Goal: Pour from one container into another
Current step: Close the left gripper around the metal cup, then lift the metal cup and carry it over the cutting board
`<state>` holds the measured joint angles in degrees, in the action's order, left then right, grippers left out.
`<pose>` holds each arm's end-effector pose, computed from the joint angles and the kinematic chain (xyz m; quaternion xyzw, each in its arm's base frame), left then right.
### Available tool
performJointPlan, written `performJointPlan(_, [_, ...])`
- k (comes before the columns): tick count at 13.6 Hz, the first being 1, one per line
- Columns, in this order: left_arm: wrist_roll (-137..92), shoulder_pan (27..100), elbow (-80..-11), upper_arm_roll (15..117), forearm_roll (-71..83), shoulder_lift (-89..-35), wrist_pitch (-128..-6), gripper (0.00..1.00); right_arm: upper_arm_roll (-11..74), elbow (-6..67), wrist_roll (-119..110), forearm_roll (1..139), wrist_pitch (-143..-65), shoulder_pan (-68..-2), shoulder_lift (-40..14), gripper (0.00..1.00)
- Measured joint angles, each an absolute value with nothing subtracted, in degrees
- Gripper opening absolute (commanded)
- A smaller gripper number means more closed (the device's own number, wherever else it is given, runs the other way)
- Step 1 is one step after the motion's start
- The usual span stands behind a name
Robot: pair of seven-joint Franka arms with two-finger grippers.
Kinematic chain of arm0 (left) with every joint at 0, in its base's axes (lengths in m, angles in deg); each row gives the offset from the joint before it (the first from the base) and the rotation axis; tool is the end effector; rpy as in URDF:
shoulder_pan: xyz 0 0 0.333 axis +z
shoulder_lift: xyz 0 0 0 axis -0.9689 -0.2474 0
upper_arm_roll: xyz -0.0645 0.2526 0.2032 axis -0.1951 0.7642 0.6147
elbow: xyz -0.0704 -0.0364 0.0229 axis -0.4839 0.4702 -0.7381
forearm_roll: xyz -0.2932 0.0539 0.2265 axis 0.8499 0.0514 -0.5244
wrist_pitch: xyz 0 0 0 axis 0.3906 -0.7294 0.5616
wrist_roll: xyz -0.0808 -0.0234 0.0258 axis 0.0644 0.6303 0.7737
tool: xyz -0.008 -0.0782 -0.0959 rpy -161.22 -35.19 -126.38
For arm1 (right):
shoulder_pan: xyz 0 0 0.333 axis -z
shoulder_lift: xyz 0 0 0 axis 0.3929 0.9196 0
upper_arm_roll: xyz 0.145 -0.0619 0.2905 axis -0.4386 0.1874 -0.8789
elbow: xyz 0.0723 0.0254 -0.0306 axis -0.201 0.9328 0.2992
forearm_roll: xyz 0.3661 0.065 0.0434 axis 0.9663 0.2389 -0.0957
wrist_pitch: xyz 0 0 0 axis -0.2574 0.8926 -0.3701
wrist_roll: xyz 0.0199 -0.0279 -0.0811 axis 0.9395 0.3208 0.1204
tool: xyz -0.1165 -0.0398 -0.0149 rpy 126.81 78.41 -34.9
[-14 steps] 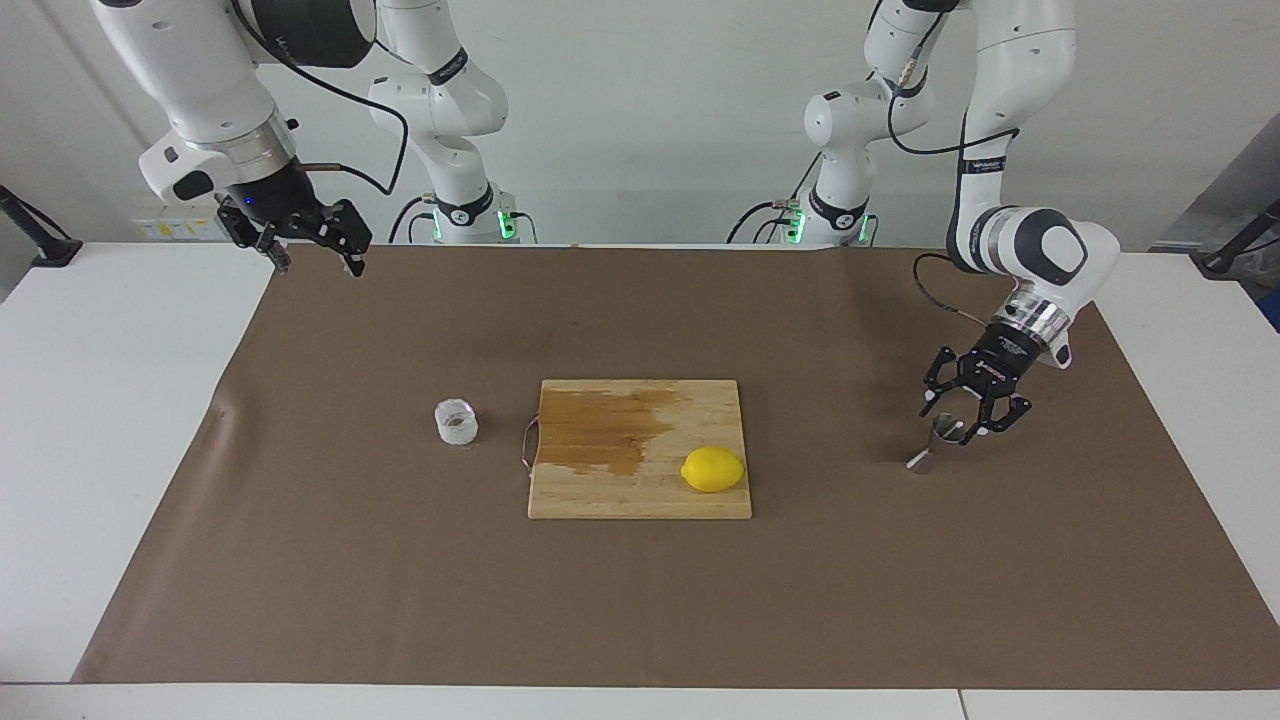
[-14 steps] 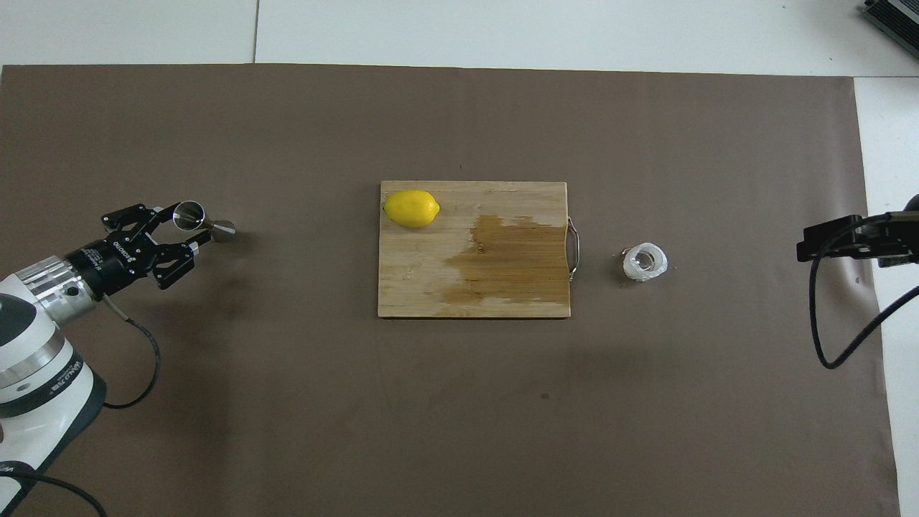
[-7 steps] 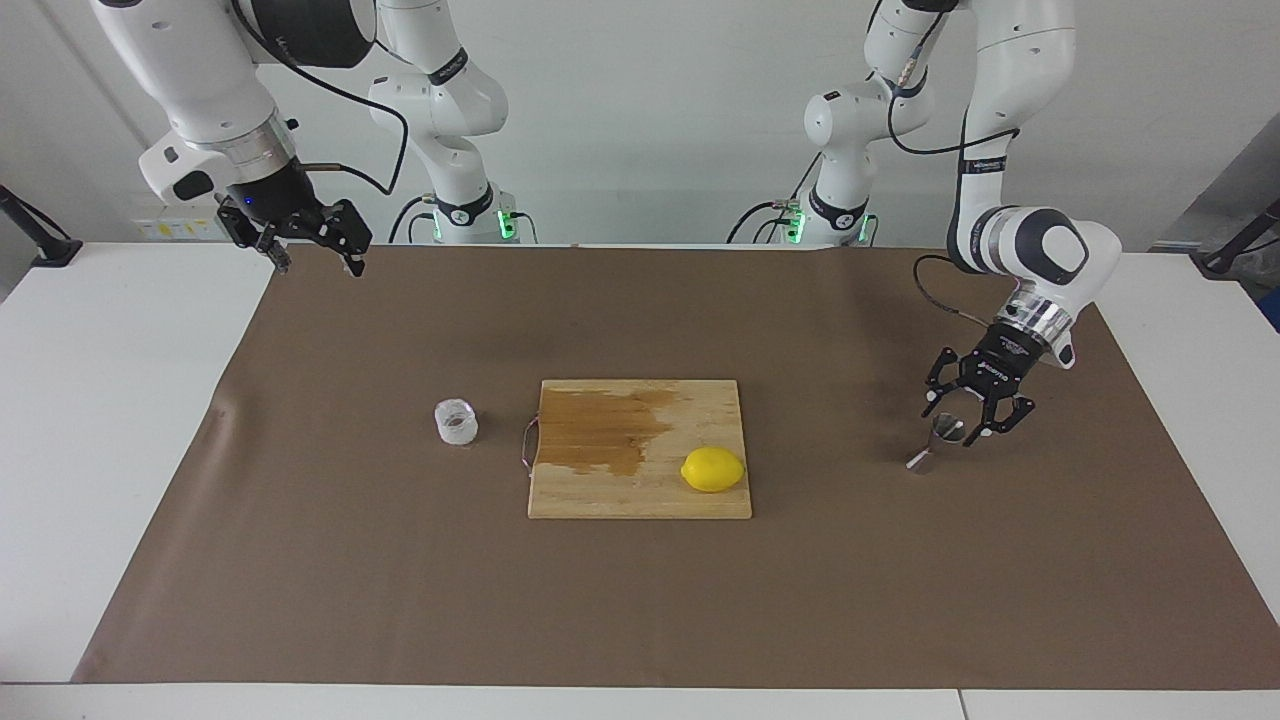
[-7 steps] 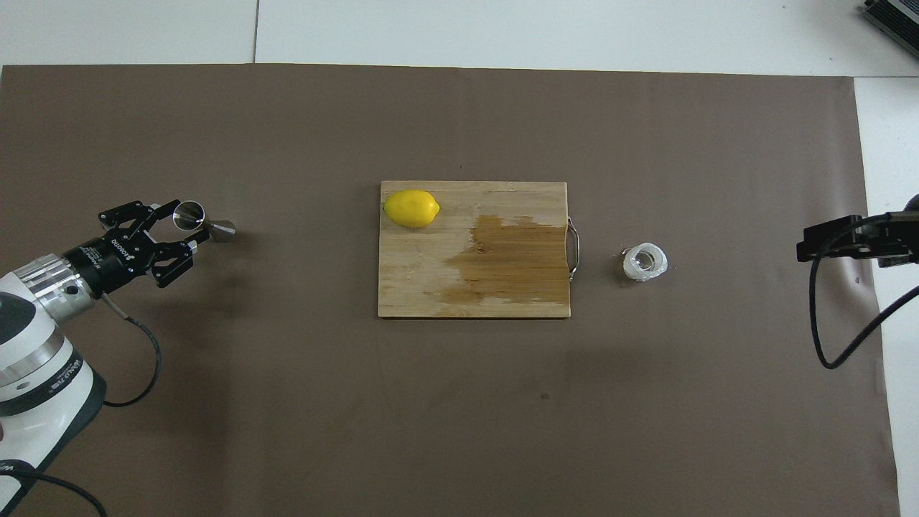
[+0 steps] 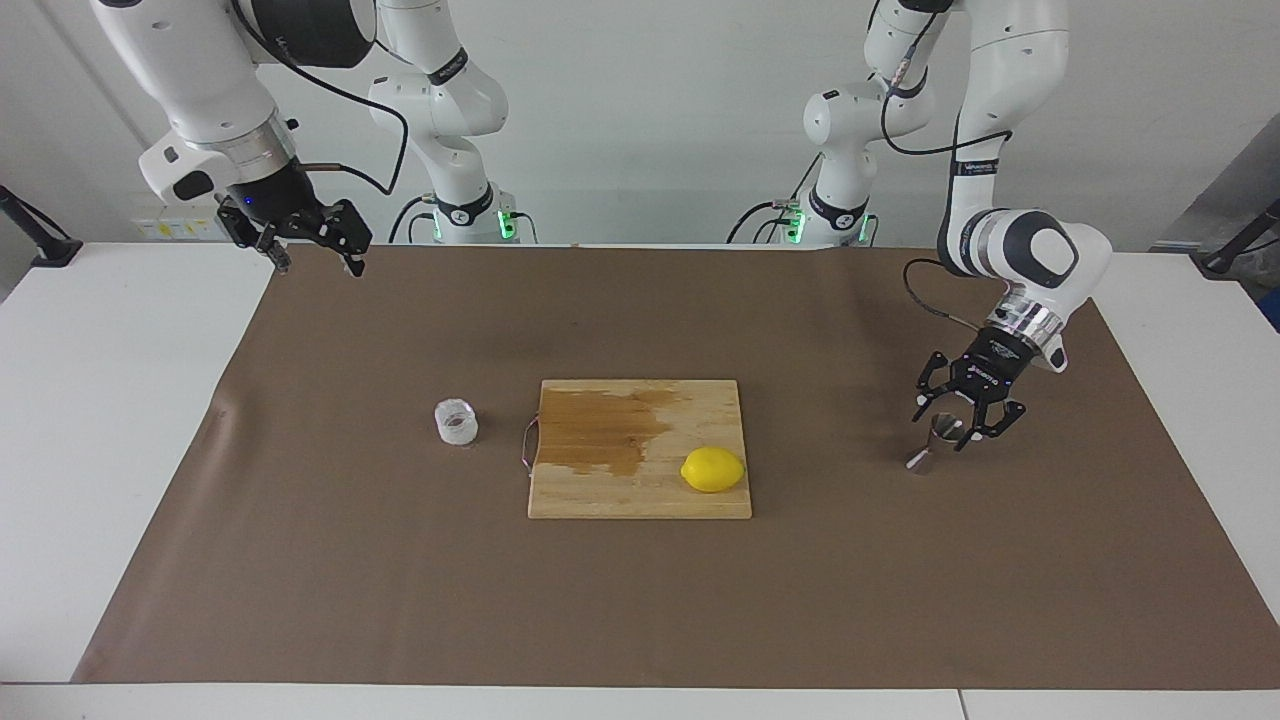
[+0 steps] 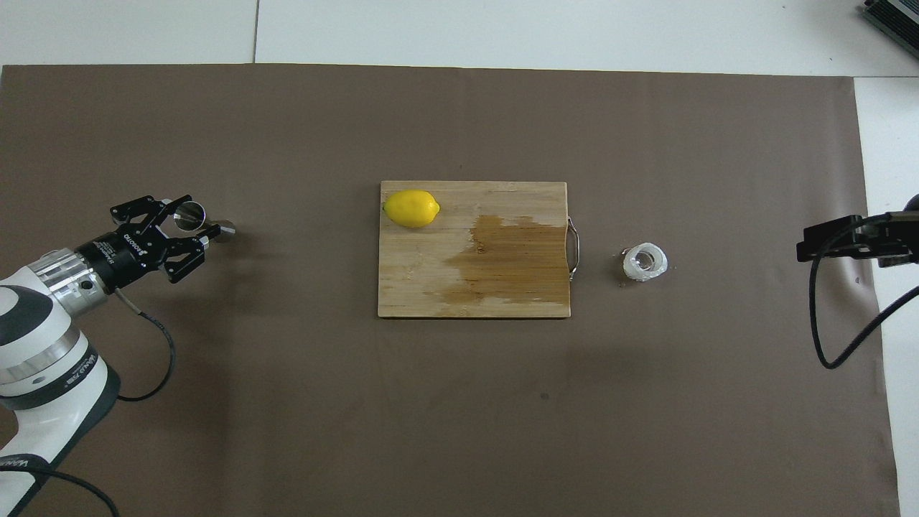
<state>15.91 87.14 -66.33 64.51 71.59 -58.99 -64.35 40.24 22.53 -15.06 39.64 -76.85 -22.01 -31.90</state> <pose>0.5351 0.0387 0.3340 0.3488 0.7957 -0.2049 0.4509 0.5142 -0.0222 0.6112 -0.9989 0.0437 0.0153 0.0035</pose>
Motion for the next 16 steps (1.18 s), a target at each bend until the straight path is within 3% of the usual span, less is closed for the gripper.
performJointPlan(8, [15.86, 87.3, -66.31, 64.96, 71.62, -59.1, -64.61, 0.69, 40.24, 22.53, -15.06, 39.64, -76.85, -22.01, -31.9, 1.0])
performJointPlan(12, [15.79, 87.3, -66.26, 64.96, 71.65, -59.15, -64.68, 0.26, 40.24, 22.53, -15.06, 39.64, -76.85, -22.01, -31.9, 1.0])
performJointPlan(14, [15.79, 87.3, -66.26, 64.96, 71.66, -59.16, -64.68, 0.19, 40.24, 22.53, -15.06, 39.64, -76.85, -22.01, -31.9, 1.0])
performJointPlan(16, [15.79, 87.3, -66.25, 64.96, 71.68, -59.17, -64.68, 0.0, 40.24, 22.53, -15.06, 39.64, -76.85, -22.01, -31.9, 1.0])
